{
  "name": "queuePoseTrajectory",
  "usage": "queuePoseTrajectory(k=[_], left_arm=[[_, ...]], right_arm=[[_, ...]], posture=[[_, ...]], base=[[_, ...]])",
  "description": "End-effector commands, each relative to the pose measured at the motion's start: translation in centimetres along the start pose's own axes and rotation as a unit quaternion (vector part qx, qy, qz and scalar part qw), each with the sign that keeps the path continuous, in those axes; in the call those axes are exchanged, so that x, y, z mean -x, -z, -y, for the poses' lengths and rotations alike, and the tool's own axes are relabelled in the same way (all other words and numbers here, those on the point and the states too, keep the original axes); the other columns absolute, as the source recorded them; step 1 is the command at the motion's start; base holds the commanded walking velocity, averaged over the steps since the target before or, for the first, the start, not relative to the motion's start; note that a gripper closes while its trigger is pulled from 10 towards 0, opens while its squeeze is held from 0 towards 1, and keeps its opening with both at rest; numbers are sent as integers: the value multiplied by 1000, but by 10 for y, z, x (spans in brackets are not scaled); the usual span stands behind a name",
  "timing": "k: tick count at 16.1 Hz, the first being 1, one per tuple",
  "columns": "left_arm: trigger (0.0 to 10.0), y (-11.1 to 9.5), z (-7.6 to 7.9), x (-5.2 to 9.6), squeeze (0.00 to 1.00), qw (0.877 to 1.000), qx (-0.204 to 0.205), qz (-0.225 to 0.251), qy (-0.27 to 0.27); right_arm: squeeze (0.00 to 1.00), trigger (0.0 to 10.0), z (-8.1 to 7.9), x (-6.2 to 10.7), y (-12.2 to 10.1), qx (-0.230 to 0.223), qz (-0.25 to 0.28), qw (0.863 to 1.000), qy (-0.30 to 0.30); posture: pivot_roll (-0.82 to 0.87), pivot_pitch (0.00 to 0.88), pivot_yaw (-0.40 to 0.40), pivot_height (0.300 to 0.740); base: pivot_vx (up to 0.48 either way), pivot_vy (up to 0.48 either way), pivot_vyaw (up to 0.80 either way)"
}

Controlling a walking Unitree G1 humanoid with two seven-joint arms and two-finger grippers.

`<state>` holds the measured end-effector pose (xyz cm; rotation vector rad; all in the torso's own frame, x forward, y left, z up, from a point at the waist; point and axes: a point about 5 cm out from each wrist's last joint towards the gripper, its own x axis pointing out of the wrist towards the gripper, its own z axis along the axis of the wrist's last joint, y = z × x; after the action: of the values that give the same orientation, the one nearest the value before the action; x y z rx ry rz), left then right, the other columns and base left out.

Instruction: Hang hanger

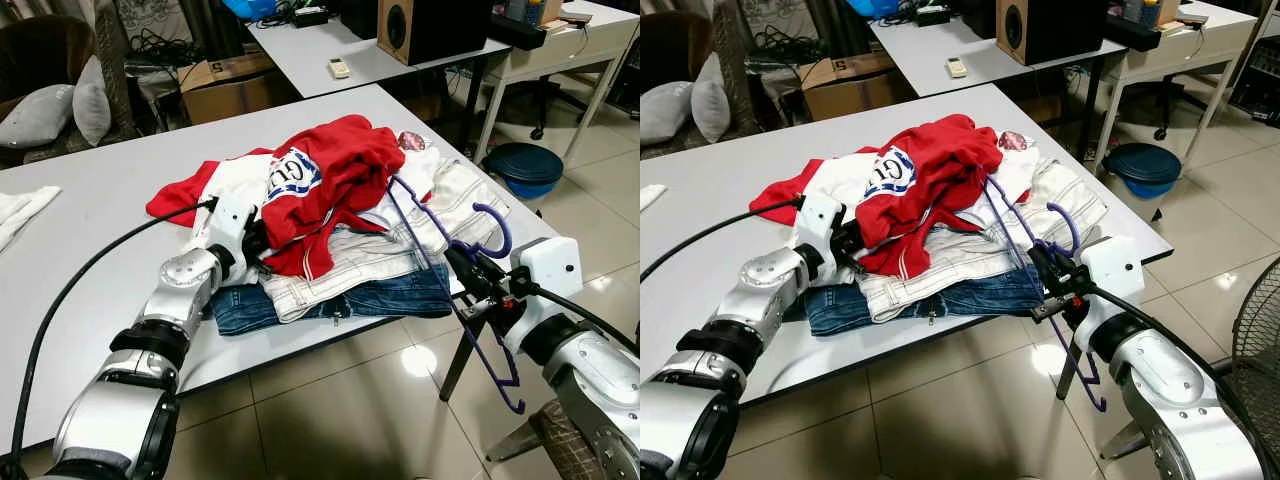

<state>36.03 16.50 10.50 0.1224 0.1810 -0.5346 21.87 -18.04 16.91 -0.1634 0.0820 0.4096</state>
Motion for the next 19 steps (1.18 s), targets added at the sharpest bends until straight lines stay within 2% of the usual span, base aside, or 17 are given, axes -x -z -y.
queuePoseTrajectory(k=[1, 5, 7, 8, 9, 10, 11, 12, 13, 14, 15, 16, 17, 18, 19], left_arm=[[0, -9, -10, 1, 0, 1000, -12, 11, -21], [0, -19, -11, 1, 0, 997, -71, 7, 3], [0, -41, -16, -1, 0, 992, -127, 16, 19], [0, -58, -22, -3, 0, 984, -174, 18, 13], [0, -94, -30, -5, 0, 965, -256, 49, -9], [0, -122, -33, -4, 0, 951, -293, 91, -27], [0, -176, -35, 5, 0, 927, -321, 187, -50], [0, -194, -35, 12, 0, 911, -355, 208, -42], [0, -166, -44, 12, 0, 899, -421, 117, -32], [0, -122, -56, 17, 0, 874, -485, -1, -17], [0, -85, -62, 26, 0, 856, -511, -77, 16], [0, -67, -65, 32, 0, 856, -505, -106, 29], [0, -54, -67, 38, 0, 850, -507, -134, 47], [0, -49, -69, 42, 0, 847, -508, -148, 54], [0, -59, -73, 42, 0, 850, -509, -136, 32]], right_arm=[[0, 10000, 1, -2, -3, 5, 9, 1000, -2], [0, 10000, -1, -2, -2, 9, 9, 1000, -1], [0, 10000, -2, 0, 1, 6, 7, 1000, 4], [0, 10000, -4, -1, 2, 6, 6, 1000, 4], [0, 10000, -4, -2, 3, 6, 10, 1000, 9], [0, 10000, -4, -3, 2, 4, 13, 1000, 14], [0, 10000, -1, -2, 2, 0, 18, 1000, 26], [0, 10000, -1, -1, 2, -5, 21, 999, 32], [0, 10000, -3, -1, 4, -6, 19, 999, 31], [0, 10000, -7, -1, 6, -6, 16, 999, 30], [0, 10000, -9, -1, 8, -6, 12, 1000, 26], [0, 10000, -10, 0, 9, -6, 11, 1000, 23], [0, 10000, -10, 0, 9, -6, 10, 1000, 22], [0, 10000, -9, -1, 9, -4, 9, 1000, 20], [0, 10000, -8, -2, 7, 0, 10, 1000, 17]], posture=[[-173, 0, 149, 740], [-169, 0, 164, 740], [-156, 0, 182, 740], [-151, 0, 185, 740], [-142, 0, 198, 740], [-137, 0, 210, 740], [-134, 0, 217, 740], [-131, 0, 221, 740], [-127, 0, 235, 740], [-128, 0, 237, 740], [-129, 0, 234, 740], [-126, 0, 228, 740], [-126, 0, 228, 740], [-125, 0, 214, 740], [-123, 0, 207, 740]], base=[[0, 0, 0], [0, 0, 0], [0, 0, 0], [0, 0, 0], [0, 0, 0], [0, 0, 0], [0, 0, 0], [0, 0, 0], [0, 0, 0], [0, 0, 0], [0, 0, 0], [0, 0, 0], [0, 0, 0], [0, 0, 0], [0, 0, 0]])
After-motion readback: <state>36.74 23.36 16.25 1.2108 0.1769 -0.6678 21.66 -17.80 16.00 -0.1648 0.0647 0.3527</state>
